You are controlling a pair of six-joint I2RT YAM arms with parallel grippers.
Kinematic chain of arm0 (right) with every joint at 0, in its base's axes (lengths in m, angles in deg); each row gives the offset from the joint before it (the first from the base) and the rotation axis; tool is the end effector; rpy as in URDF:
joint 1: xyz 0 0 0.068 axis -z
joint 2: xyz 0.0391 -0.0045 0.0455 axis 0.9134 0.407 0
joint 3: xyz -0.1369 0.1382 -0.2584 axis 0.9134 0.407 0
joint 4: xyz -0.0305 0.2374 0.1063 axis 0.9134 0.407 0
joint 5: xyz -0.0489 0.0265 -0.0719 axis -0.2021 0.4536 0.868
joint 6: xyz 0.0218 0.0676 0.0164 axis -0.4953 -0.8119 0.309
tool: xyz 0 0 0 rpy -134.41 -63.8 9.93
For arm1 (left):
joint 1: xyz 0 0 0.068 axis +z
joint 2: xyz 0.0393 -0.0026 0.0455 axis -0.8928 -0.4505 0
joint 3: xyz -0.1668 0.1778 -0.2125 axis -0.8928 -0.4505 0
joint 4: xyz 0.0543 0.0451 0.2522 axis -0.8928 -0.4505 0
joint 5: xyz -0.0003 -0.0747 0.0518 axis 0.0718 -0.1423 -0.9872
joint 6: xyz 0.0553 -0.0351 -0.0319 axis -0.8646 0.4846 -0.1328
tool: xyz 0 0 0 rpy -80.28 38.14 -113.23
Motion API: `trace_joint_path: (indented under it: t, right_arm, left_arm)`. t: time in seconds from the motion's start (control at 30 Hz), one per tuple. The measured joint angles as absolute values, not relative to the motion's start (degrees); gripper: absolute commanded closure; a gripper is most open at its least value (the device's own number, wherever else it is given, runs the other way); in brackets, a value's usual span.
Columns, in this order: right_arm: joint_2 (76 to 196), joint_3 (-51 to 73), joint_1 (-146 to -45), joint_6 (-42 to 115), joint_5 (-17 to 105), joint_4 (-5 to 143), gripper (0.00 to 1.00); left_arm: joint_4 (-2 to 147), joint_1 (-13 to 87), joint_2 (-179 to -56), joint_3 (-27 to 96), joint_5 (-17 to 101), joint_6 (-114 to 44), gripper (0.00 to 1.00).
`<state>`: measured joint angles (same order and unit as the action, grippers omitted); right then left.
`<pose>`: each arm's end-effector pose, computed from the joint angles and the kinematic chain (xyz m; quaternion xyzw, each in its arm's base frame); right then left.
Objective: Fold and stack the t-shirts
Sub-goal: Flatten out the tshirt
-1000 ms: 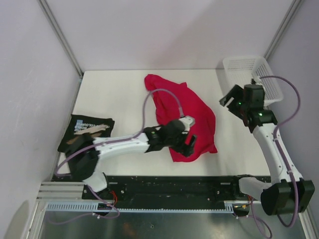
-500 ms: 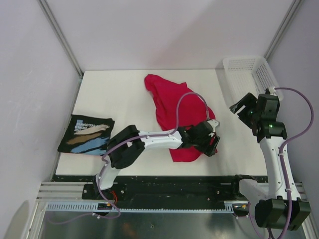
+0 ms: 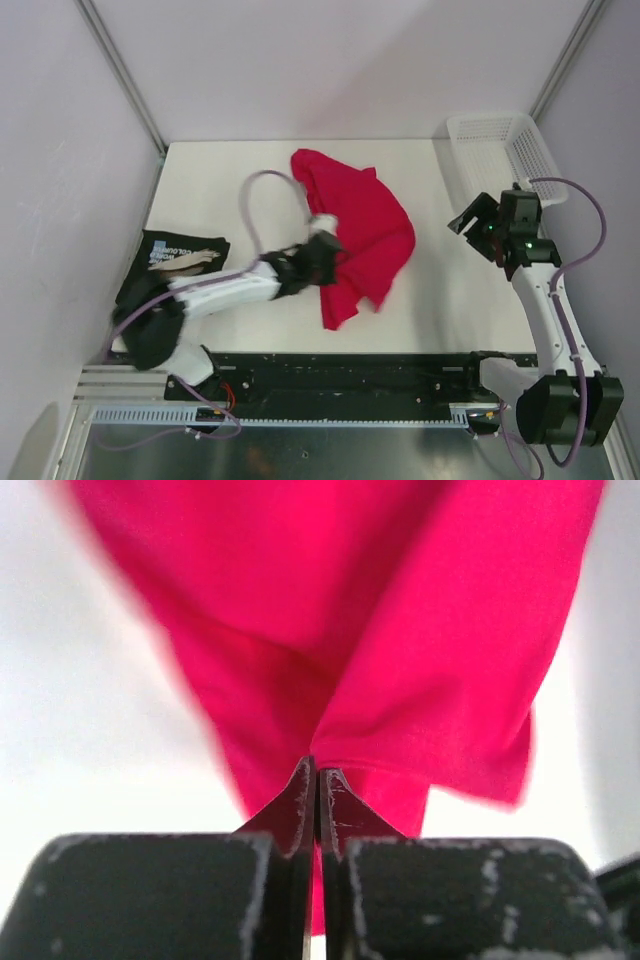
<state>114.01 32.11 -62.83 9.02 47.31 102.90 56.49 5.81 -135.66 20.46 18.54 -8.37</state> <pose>0.2117 -0.0073 0.3394 0.2763 0.8597 0.1476 0.4034 0.2070 -0.2946 0.2351 0.1123 0.9245 -0.1707 0.3218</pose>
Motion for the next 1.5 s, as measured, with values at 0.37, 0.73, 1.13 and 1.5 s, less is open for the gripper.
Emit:
trace_joint_path:
  t: [0.37, 0.73, 1.13, 1.5]
  right_arm:
    - [130.19, 32.26, -79.07, 8.97, 48.87, 89.96, 0.26]
    - [146.58, 27.04, -81.21, 9.32, 47.53, 82.46, 0.28]
    - [147.76, 25.95, -81.3, 9.89, 47.53, 80.93, 0.31]
    - [147.96, 25.95, -81.3, 9.89, 47.53, 81.83, 0.32]
  left_arm:
    - [49.78, 31.65, -107.71, 7.06, 11.92, -6.27, 0.76]
    - [46.96, 32.48, -104.5, 6.58, 13.47, -8.85, 0.4]
    - [46.22, 22.6, -109.41, -0.37, 13.88, -3.84, 0.56]
    - [49.19, 21.49, -120.08, -0.37, 14.54, -1.2, 0.57]
